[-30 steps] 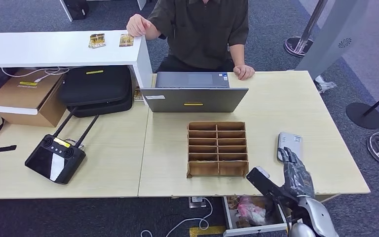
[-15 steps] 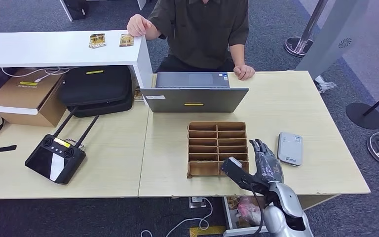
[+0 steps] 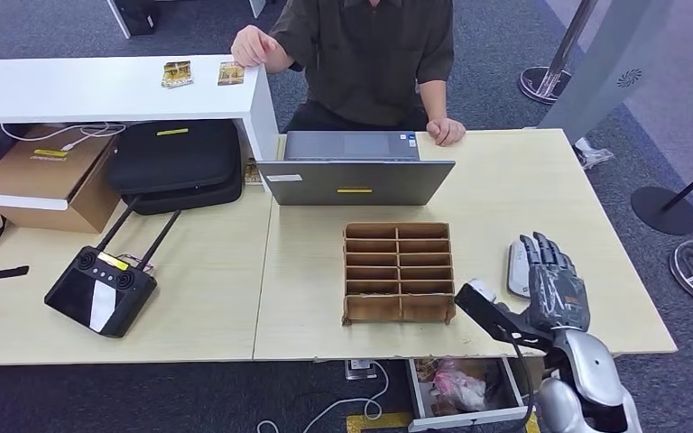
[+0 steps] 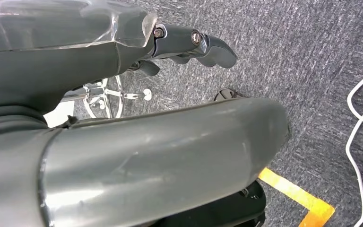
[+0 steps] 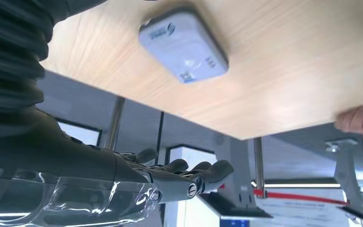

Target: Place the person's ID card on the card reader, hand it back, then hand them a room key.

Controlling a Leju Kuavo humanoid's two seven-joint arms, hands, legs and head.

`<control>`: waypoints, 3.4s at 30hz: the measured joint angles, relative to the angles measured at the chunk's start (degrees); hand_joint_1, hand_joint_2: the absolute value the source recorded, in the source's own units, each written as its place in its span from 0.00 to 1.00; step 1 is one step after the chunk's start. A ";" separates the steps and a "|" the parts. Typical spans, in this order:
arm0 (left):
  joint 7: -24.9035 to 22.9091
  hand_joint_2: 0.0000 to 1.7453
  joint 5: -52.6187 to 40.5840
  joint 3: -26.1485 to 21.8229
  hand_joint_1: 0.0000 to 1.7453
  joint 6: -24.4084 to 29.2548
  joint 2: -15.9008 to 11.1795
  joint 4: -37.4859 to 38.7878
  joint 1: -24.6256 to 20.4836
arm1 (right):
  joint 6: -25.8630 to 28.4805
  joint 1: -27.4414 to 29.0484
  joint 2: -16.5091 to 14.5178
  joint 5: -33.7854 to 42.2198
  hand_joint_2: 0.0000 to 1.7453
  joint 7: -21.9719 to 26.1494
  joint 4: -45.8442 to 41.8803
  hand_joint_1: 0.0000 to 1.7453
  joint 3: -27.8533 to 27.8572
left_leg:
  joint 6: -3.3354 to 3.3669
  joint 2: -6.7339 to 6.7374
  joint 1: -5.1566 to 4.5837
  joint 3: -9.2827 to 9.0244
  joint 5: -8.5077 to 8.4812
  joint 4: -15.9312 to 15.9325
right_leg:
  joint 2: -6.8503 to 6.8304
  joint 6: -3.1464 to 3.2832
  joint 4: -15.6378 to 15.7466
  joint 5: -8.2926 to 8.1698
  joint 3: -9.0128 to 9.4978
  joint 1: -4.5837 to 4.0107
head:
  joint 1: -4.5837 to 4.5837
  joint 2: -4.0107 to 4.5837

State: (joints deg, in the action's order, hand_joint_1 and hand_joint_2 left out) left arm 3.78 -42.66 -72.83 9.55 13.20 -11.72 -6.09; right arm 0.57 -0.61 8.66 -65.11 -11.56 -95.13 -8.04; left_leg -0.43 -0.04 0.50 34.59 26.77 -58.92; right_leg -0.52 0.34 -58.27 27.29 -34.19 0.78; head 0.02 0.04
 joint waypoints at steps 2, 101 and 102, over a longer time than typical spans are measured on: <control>0.02 0.00 0.01 -0.01 0.00 0.00 0.00 0.00 -0.03 | 0.09 0.85 1.01 0.10 1.00 0.08 -1.63 0.00 0.45 | -0.02 0.03 0.00 -0.04 0.02 -0.01 | 0.02 0.00 0.00 0.00 0.00 0.00 | 0.02 0.00; 2.91 0.00 0.73 -0.44 0.00 1.10 0.40 -0.01 -1.06 | -0.68 -6.89 -3.31 1.17 1.00 -3.28 8.57 0.52 -18.93 | -0.04 0.03 0.06 -0.09 0.00 0.01 | 0.03 -0.01 -0.05 0.03 0.08 -0.05 | 0.01 0.00; 2.91 0.00 0.64 -0.44 0.00 1.08 0.40 -0.01 -1.05 | -0.67 -6.66 -3.32 1.05 1.00 -3.28 8.25 0.39 -18.74 | -0.04 0.03 0.06 -0.09 0.01 0.01 | 0.03 -0.01 -0.05 0.03 0.08 -0.05 | 0.01 0.00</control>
State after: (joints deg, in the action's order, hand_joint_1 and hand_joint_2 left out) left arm 6.69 -42.02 -73.26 10.63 13.60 -11.72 -7.14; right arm -0.09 -7.27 5.34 -64.06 -14.84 -86.89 -26.77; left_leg -0.47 -0.02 0.57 34.50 26.78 -58.91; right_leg -0.49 0.33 -58.32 27.31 -34.10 0.73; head 0.03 0.04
